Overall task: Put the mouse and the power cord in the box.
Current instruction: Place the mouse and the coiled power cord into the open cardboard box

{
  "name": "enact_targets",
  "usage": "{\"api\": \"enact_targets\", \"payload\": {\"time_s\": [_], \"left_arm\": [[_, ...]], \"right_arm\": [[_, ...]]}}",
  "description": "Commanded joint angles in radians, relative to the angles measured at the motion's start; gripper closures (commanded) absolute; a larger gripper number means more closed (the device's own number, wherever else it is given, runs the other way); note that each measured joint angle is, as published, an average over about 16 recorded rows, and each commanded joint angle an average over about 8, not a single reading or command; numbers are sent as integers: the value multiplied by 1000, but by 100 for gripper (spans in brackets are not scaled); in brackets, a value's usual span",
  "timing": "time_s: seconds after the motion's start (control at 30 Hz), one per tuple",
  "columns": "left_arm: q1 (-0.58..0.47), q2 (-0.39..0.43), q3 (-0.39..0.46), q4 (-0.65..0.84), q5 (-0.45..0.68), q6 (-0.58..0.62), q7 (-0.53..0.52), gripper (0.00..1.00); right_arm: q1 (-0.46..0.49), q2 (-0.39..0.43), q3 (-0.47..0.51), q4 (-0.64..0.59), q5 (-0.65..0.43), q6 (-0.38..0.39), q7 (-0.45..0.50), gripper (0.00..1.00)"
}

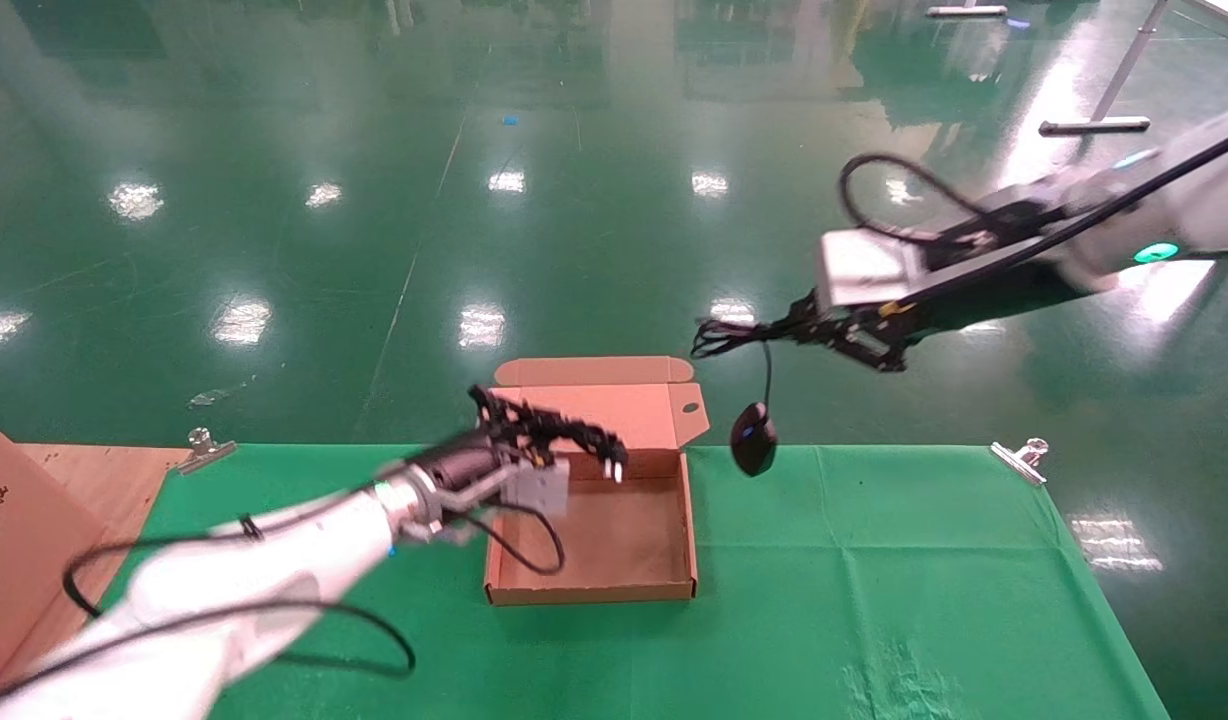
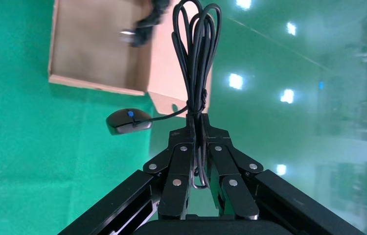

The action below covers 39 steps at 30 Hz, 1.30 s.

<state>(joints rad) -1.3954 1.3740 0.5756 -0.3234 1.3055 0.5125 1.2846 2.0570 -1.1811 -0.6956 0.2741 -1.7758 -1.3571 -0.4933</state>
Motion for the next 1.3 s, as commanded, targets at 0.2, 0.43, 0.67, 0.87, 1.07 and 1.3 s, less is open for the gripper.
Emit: {"api": "enact_targets", "payload": {"time_s": [0.2, 0.43, 0.67, 0.87, 1.07, 1.3], "left_arm": [[66, 1, 158, -73, -46, -59, -83, 100], [49, -4, 285, -73, -93, -35, -182, 23], [33, -5, 362, -75, -137, -49, -215, 0], [27, -6, 410, -78, -175, -65, -222, 0], [5, -12, 444, -70, -218, -27, -225, 0], [-45, -41, 418, -6, -311, 98, -259, 0]], "right_arm": [[-6, 39, 3, 35, 2, -14, 3, 100], [-34, 50, 3, 58, 4, -7, 16, 100], [-47, 50, 5, 77, 7, -5, 31, 100], [-57, 47, 5, 92, 8, -4, 42, 100], [-68, 35, 2, 110, 5, 2, 60, 100], [-79, 3, -1, 134, 4, 9, 91, 100]]}}
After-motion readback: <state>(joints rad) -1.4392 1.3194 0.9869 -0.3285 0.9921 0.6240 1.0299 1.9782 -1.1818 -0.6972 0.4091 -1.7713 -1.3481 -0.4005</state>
